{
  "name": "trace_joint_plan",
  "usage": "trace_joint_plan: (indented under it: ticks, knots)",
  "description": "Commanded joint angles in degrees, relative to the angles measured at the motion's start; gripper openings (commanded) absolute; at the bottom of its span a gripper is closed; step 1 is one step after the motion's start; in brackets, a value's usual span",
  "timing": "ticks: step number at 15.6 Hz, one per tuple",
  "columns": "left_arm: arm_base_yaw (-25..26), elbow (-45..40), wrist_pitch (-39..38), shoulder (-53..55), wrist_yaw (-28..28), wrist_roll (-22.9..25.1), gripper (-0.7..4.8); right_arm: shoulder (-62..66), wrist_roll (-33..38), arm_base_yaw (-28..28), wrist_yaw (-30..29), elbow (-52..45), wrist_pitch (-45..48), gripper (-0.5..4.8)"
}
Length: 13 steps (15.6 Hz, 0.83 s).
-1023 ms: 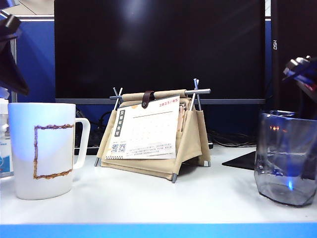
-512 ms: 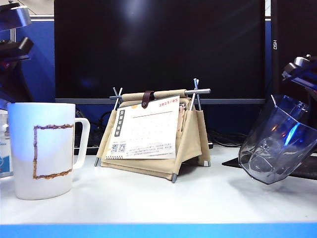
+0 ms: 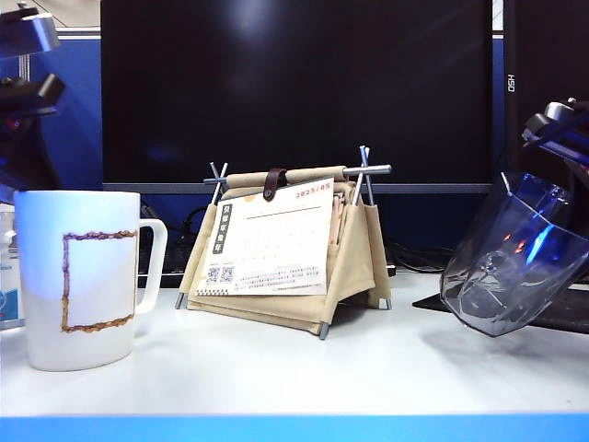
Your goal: Swap the positions of the transparent plastic cup and the white ceramic cup.
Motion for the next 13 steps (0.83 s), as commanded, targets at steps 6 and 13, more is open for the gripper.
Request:
trace_joint_plan:
  ticks: [6, 13]
  knots:
    - [1.3, 0.1, 0.3, 7.6, 0.5, 0.9, 1.92, -0.2, 0.0, 0.1, -1.5, 0.5, 1.5, -0.06]
    - [1.3, 1.0, 3.3, 8.5, 0.5, 1.5, 0.22, -0.2, 0.0, 0.1, -1.7, 0.5, 2.7, -0.06]
